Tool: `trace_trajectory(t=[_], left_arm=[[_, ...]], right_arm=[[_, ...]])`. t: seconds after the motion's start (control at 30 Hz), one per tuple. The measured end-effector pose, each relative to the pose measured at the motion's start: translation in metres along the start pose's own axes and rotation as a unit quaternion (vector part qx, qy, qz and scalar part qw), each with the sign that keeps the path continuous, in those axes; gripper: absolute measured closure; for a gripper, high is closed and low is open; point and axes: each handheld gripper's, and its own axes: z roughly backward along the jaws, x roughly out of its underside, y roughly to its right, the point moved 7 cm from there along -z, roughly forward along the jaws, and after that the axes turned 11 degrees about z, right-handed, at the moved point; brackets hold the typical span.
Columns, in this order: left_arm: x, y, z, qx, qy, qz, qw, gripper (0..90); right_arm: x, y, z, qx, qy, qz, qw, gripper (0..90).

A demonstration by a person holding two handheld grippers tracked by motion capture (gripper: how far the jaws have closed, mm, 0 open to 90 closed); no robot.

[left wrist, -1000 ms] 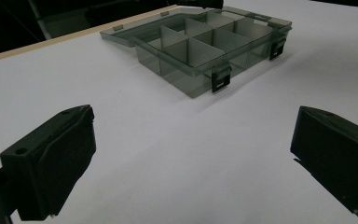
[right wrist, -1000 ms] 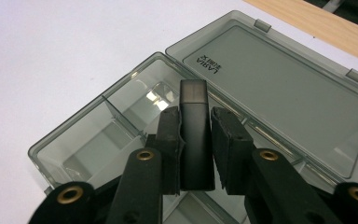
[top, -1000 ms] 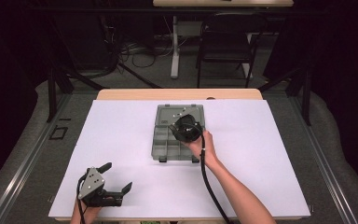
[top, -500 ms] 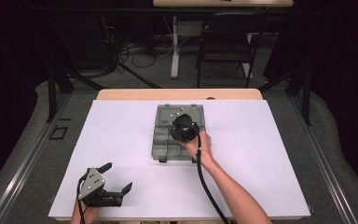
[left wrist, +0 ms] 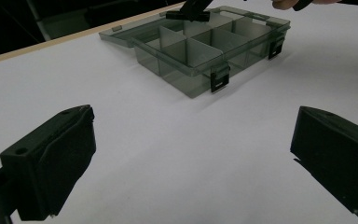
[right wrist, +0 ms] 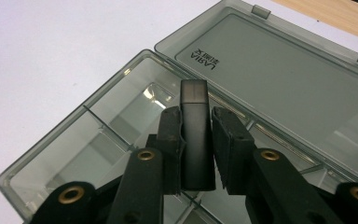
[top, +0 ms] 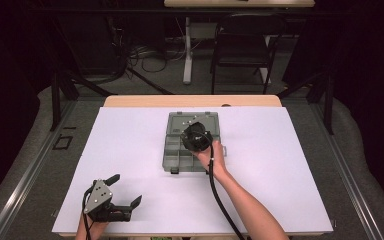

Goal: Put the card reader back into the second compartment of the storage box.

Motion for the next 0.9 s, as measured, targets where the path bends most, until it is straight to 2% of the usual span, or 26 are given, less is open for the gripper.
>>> trace_trajectory(t=[0.1, 0.17, 0.23, 0.3, 0.37, 0.7, 0.9], left_arm=[[0.0, 0.0, 0.0, -0.001, 0.0, -0.002, 1.0, 0.2], [0.0, 0.0, 0.0, 0.0, 0.001, -0.001, 1.0, 0.1], [-0.001, -0.001, 0.001, -0.002, 0.003, -0.001, 1.0, 0.2], [-0.001, -0.001, 0.001, -0.002, 0.002, 0.0, 1.0, 0.1], [0.0, -0.001, 0.001, -0.001, 0.002, 0.0, 1.0, 0.2], [0.0, -0.001, 0.001, -0.001, 0.001, 0.0, 1.0, 0.1], [0.0, 0.0, 0.0, -0.002, 0.0, -0.001, 1.0, 0.1]], right_arm=[[0.0, 0.001, -0.003, 0.002, -0.002, -0.003, 1.0, 73.2], [0.0, 0.0, -0.005, -0.008, 0.002, -0.005, 1.0, 72.5], [0.0, -0.001, -0.005, -0.008, 0.004, -0.006, 0.9999, 62.8], [0.001, 0.0, -0.003, -0.011, 0.0, -0.003, 0.9999, 61.8], [0.0, 0.002, 0.0, -0.01, 0.006, -0.005, 0.9999, 54.6], [0.005, 0.003, 0.022, -0.04, 0.012, 0.003, 0.9991, 24.2], [0.013, 0.007, 0.038, -0.06, 0.024, 0.012, 0.9978, 14.1]])
